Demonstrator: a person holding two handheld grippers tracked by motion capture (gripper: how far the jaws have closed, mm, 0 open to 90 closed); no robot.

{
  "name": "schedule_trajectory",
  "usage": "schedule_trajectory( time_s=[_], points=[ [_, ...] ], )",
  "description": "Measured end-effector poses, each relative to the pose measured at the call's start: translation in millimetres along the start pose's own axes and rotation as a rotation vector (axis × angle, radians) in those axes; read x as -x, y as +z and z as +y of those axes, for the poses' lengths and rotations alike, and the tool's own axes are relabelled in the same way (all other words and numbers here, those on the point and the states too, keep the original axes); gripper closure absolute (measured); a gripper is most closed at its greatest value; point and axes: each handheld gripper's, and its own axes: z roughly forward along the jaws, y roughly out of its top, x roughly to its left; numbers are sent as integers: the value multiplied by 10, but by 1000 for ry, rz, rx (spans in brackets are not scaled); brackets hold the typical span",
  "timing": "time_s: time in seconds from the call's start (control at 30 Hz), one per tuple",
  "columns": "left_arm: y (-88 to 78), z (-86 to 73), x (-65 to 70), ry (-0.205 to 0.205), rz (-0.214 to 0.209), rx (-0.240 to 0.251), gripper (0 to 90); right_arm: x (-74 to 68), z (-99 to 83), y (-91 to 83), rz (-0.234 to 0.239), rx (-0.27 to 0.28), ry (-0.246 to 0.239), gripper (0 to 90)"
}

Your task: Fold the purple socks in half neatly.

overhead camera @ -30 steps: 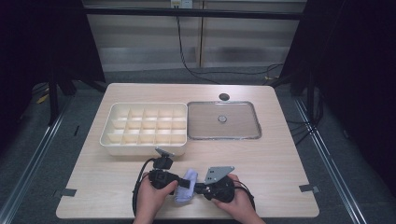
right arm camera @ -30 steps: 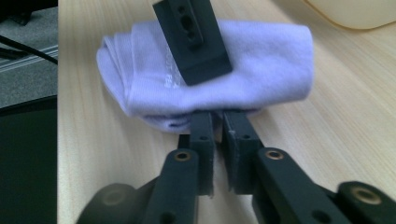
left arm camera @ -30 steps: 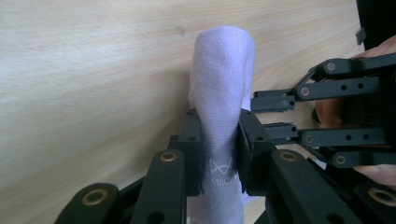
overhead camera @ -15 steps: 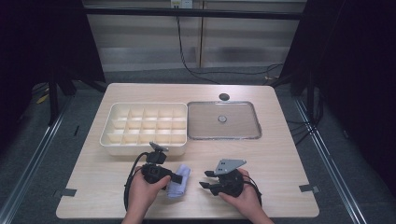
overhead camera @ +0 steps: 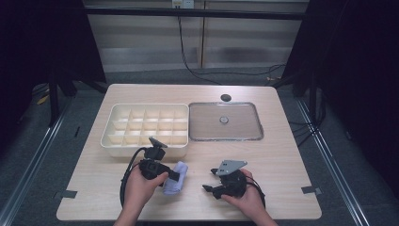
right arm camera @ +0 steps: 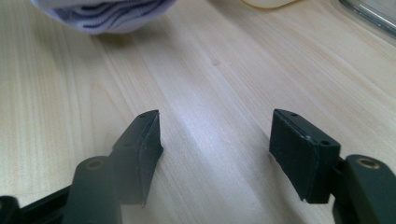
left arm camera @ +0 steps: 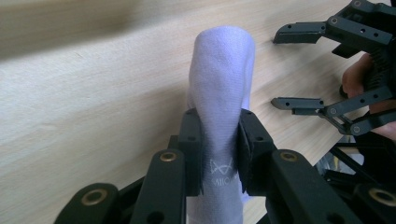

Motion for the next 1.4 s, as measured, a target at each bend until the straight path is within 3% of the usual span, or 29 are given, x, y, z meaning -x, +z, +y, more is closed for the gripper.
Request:
schedule_trajectory(
  time_s=[0.37,0.63,1.4],
  points=[
    [-92,91,-7,25,42,-21,740,13,4,13,-1,-13,17,254],
    [-127,174,34,48,73,-28,739,6,12,31,-7,-29,8,152],
    [-279,322,80,75,96,-13,738,7,10,30,-8,-32,7,146]
  ],
)
